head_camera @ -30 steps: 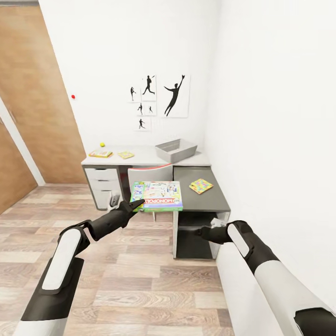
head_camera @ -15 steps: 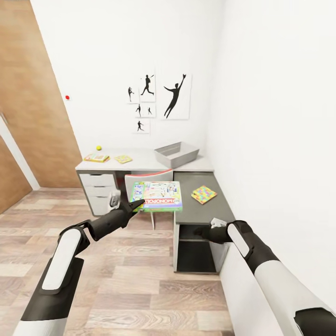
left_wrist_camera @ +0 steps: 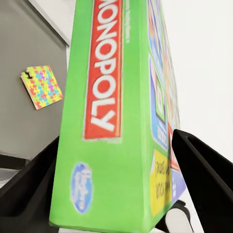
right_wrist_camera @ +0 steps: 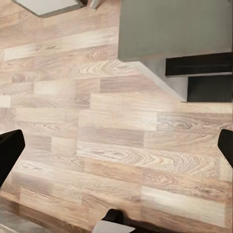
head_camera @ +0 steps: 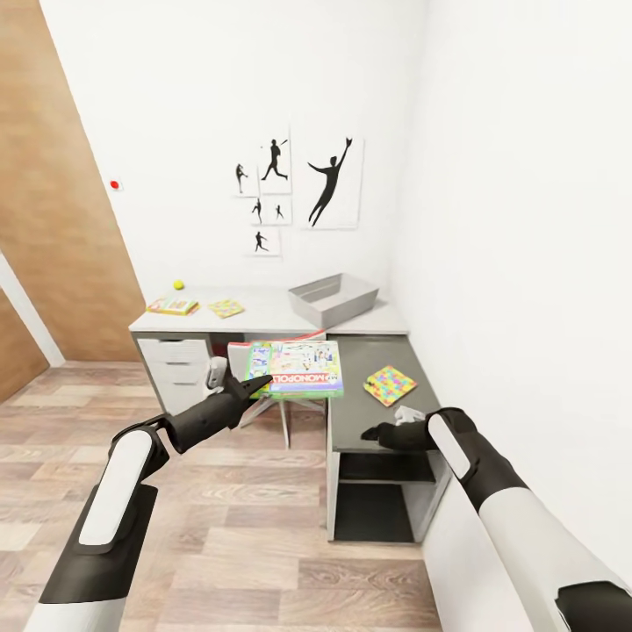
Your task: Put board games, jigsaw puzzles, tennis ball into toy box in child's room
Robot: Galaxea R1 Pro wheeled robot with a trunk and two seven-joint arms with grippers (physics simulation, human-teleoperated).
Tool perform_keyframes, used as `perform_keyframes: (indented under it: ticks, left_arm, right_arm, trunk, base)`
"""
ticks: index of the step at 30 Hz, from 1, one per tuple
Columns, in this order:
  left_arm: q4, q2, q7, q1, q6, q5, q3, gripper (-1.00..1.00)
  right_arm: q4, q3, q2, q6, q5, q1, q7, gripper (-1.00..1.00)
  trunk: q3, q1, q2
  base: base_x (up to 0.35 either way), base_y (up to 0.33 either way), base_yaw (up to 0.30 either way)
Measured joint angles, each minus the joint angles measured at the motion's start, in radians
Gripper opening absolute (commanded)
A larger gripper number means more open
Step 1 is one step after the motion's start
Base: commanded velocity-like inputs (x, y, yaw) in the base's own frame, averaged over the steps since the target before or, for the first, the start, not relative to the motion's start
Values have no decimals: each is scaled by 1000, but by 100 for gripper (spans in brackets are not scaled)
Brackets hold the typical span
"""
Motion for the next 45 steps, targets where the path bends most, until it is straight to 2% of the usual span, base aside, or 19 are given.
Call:
perform_keyframes:
  ticks: [9, 35, 45]
  left_arm:
    - [0, 0, 0, 0, -1, 0, 0, -100]
    - [0, 0, 2, 0, 0, 1, 0, -100]
    - [0, 0, 2, 0, 1, 4, 0, -100]
  right_arm:
    - [-16, -1, 0, 10, 1, 0, -1, 100]
    - [-19, -1, -1, 12, 2, 0, -2, 100]
    - [-19, -2, -2, 12, 1, 0, -1, 100]
  trunk:
    - [0, 0, 0]
    - [0, 1, 0]
    - [0, 0, 0]
  base:
    - [246, 0, 69]
    - [22, -1, 264]
    - [213, -114, 79]
